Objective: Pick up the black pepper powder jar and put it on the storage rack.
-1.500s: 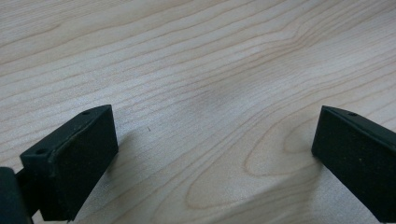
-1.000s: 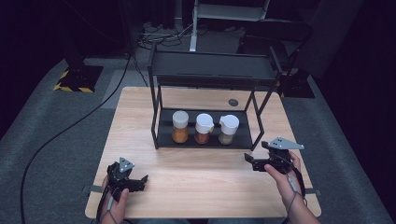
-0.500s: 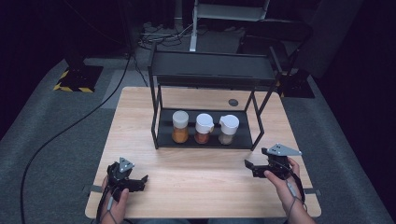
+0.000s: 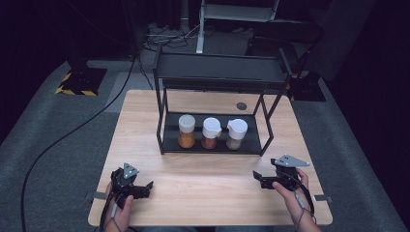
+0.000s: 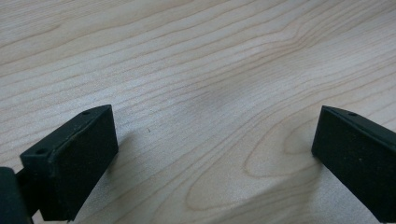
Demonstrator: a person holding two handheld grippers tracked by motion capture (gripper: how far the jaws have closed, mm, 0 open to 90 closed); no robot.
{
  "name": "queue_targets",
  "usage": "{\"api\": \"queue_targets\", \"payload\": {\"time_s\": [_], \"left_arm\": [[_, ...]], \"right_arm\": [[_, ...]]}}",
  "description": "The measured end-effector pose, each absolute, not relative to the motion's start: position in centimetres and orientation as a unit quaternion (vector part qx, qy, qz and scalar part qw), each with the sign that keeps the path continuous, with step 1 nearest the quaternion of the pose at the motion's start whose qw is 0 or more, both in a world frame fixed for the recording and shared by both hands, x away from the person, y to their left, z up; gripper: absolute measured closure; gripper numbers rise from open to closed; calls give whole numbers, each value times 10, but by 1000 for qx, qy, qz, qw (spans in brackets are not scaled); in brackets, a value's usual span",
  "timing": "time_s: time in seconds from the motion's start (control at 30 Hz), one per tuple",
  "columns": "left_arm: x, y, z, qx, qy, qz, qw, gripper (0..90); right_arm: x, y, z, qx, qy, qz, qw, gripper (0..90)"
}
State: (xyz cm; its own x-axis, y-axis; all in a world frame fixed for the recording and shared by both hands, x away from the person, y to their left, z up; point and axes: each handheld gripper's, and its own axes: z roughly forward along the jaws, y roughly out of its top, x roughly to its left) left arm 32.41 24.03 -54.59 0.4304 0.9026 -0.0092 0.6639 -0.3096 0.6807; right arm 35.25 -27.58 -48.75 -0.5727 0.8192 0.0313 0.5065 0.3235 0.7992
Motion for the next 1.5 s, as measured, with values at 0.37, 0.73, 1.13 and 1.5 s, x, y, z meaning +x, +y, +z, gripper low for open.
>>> {"api": "queue_targets", "payload": {"time_s": [0.37, 0.73, 1.13, 1.5], "left_arm": [[324, 240, -546, 786, 498, 191, 312, 0], [324, 240, -546, 786, 498, 191, 311, 0], [324, 240, -546, 786, 498, 191, 311, 0], [324, 240, -546, 786, 498, 192, 311, 0]], "right_arm": [[350, -279, -504, 425, 793, 393, 191, 64], [346, -284, -520, 434, 794, 383, 187, 61], [339, -286, -534, 438, 797, 374, 181, 61], [333, -287, -546, 428, 816, 341, 183, 26]]}}
